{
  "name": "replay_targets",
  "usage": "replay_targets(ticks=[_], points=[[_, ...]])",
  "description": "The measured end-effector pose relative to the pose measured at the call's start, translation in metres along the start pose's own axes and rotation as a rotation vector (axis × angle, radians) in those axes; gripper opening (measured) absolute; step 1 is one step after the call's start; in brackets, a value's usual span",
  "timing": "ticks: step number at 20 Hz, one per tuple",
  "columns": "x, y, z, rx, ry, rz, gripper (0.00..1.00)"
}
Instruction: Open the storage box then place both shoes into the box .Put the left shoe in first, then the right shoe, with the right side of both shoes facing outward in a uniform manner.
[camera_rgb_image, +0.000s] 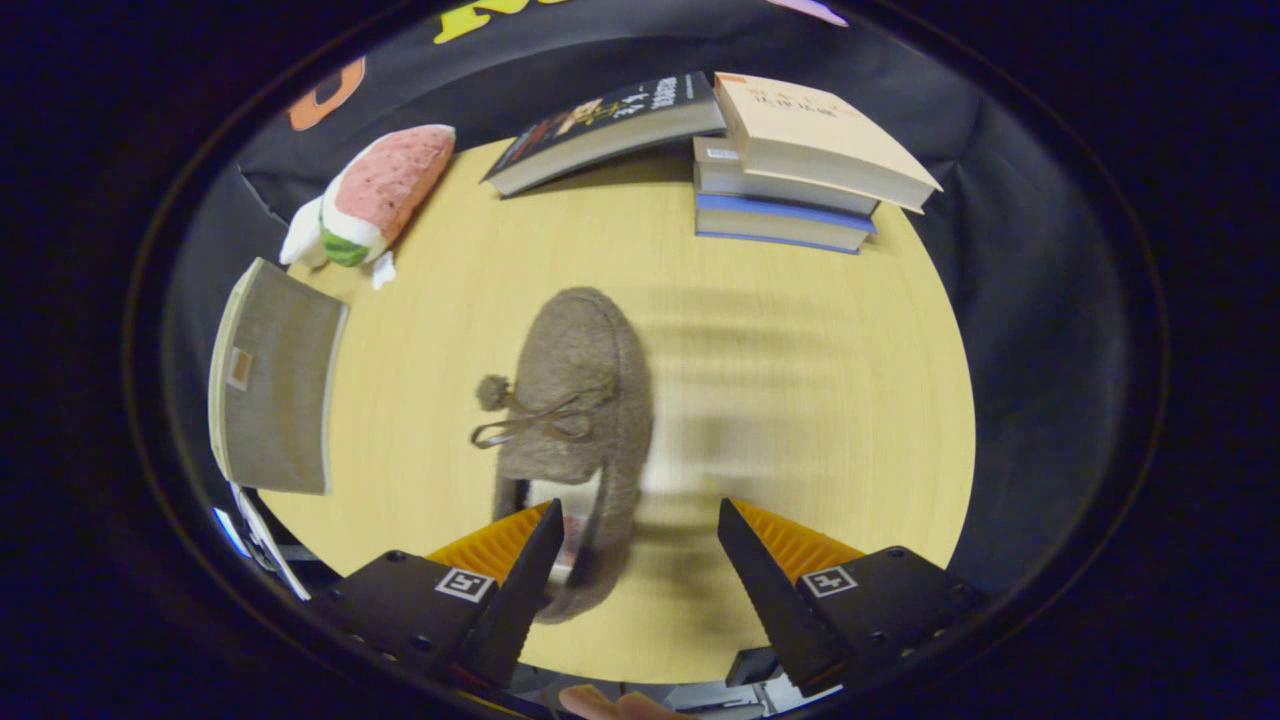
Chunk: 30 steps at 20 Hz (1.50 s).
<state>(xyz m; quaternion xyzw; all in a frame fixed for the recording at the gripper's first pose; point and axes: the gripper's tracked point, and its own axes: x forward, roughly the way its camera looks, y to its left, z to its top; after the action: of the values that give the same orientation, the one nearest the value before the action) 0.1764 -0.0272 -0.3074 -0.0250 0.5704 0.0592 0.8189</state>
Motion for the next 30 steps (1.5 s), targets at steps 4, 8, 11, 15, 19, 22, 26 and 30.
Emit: replay_targets(ticks=[4, 8, 11, 15, 19, 22, 26, 30], points=[[0.023, -0.002, 0.015, 0.046, -0.01, -0.02, 0.88], [0.028, 0.018, 0.014, 0.053, 0.008, 0.023, 0.51], [0.027, 0.023, 0.014, 0.069, 0.017, 0.009, 0.18], [0.028, 0.025, 0.011, 0.127, 0.012, 0.02, 0.03], [0.013, 0.041, -0.007, 0.231, 0.075, 0.108, 0.0], [-0.013, 0.052, -0.008, 0.303, 0.072, 0.164, 0.0], [-0.064, 0.071, 0.01, 0.283, -0.001, 0.15, 0.0], [-0.116, 0.126, 0.033, 0.227, -0.086, 0.163, 0.0]])
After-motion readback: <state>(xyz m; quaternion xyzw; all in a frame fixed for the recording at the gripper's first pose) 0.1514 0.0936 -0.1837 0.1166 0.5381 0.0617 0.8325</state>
